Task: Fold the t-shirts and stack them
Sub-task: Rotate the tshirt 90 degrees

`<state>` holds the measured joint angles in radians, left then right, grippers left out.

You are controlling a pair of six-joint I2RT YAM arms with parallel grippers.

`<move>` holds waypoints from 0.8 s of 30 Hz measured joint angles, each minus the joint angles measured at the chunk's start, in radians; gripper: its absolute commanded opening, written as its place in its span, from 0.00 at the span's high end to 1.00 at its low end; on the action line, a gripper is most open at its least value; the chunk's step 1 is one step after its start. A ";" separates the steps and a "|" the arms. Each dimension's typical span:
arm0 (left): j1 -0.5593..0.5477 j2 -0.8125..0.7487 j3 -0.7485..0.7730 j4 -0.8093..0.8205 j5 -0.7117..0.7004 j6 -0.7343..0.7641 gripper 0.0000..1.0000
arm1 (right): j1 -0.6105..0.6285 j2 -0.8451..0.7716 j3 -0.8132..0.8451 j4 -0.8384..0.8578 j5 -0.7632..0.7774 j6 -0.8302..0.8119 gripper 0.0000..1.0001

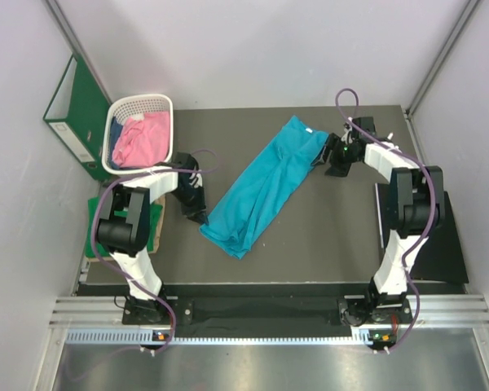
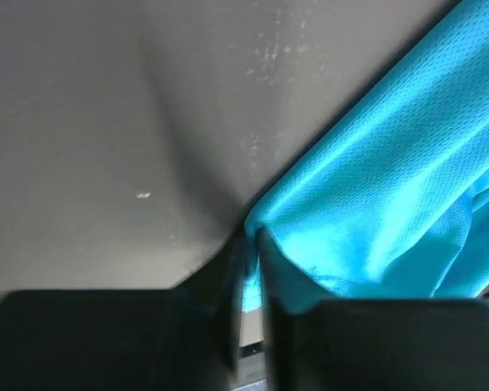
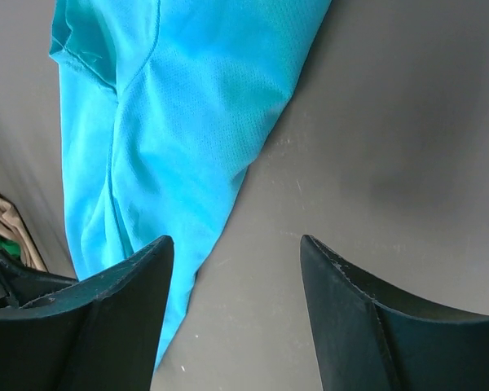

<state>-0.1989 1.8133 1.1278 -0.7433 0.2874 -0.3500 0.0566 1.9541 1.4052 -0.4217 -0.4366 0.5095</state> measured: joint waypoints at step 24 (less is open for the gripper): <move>-0.212 -0.245 -0.271 0.012 0.235 -0.120 1.00 | -0.013 0.089 0.020 0.107 0.022 0.027 0.01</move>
<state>-0.4110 1.5688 0.8570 -0.7311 0.5228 -0.4698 0.0441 2.0434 1.4250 -0.3145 -0.4145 0.5362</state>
